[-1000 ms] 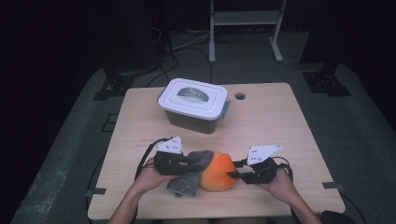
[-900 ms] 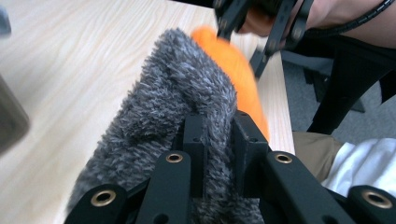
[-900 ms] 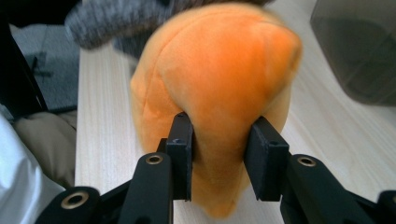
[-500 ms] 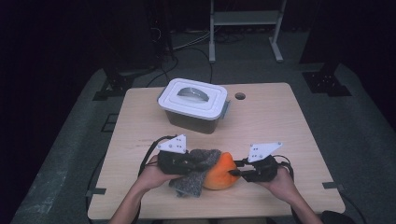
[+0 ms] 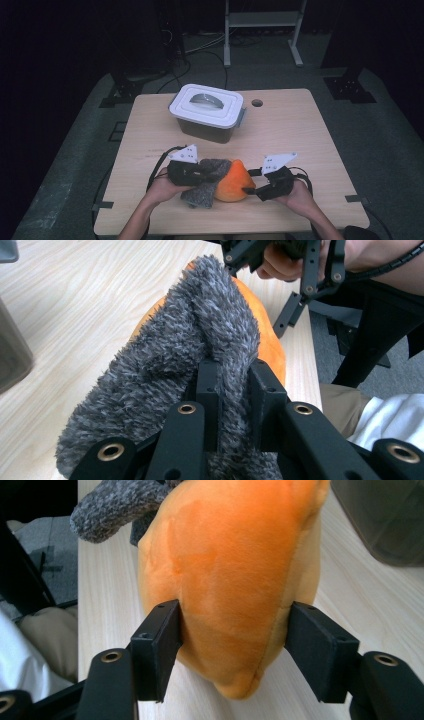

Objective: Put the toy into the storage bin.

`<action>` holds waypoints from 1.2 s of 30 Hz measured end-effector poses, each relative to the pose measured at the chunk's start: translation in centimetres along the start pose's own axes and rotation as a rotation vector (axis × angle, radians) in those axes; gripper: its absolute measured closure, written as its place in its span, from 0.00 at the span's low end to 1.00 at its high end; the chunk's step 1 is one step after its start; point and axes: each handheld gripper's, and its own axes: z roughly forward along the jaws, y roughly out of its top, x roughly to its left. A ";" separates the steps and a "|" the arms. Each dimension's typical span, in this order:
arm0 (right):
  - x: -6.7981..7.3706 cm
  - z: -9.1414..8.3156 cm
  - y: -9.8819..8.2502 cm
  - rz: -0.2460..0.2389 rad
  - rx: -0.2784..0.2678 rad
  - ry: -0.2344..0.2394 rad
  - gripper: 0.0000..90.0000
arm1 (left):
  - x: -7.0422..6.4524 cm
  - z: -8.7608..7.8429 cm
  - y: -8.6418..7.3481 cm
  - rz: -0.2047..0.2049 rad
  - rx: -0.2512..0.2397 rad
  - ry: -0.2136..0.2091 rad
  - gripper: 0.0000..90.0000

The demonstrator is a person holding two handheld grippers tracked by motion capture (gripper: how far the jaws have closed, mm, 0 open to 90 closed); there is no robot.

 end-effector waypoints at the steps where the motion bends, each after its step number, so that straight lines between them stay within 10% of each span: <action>1: 0.1 0.1 0.1 -0.006 -0.001 -0.009 0.52 | 0.0 0.0 0.0 0.004 0.003 0.004 0.87; 5: 0.2 -0.2 0.5 0.003 -0.035 -0.009 0.74 | -0.2 -0.4 0.7 0.019 0.002 0.030 0.87; 16: 1.2 0.5 1.3 -0.019 -0.016 -0.037 0.79 | -3.4 1.6 4.3 0.152 0.029 -0.022 0.87; 36: 0.7 0.1 1.1 -0.020 -0.021 -0.042 0.80 | -0.6 -0.6 -0.1 0.037 -0.036 -0.014 0.87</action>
